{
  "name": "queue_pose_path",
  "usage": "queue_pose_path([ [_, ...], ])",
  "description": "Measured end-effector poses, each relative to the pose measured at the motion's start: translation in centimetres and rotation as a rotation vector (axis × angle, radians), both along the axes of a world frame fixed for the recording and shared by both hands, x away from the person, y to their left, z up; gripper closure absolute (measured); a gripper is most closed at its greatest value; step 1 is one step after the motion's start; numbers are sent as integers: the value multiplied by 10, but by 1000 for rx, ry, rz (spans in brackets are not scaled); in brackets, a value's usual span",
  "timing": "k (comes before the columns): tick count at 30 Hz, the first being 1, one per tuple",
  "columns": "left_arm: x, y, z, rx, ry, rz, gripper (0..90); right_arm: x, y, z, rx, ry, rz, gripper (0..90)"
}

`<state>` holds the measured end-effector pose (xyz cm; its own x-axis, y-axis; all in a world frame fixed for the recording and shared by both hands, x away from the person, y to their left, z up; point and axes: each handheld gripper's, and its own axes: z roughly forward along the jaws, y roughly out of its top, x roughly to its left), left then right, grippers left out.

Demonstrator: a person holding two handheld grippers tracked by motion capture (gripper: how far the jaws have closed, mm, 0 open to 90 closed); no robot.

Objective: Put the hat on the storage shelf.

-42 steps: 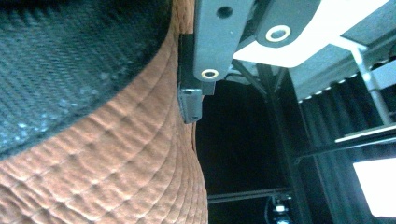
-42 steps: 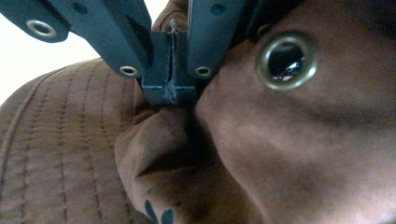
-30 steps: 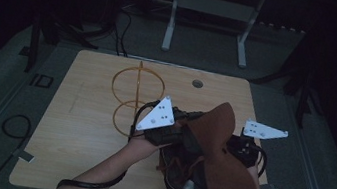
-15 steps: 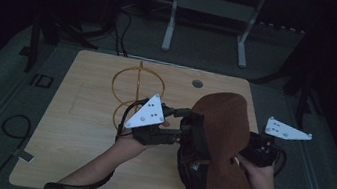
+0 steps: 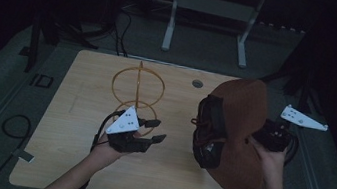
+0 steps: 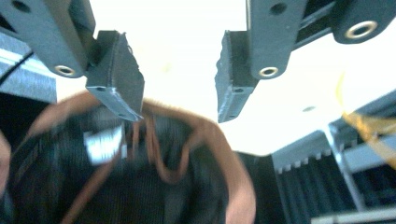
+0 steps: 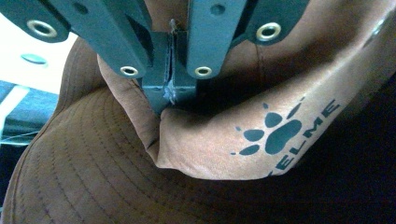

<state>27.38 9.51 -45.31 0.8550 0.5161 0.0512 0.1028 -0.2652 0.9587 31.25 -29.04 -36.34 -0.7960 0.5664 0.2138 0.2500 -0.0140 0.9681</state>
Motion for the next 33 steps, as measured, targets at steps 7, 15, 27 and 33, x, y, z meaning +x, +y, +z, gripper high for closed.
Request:
queue_pose_path([
  [7, -8, 30, -48, 30, 78, 80, 469, 10, 0, 5, 2, -16, -55, 886],
  [15, -17, 68, -83, 36, 183, 174, 152, 34, 6, 23, 13, -29, -113, 886],
  [27, -36, 114, -108, 122, 193, 424, 23, 75, 34, 35, -35, -27, -138, 886],
  [33, -45, 141, -116, 78, 198, 549, 24, 92, 57, 34, -49, -28, -155, 885],
])
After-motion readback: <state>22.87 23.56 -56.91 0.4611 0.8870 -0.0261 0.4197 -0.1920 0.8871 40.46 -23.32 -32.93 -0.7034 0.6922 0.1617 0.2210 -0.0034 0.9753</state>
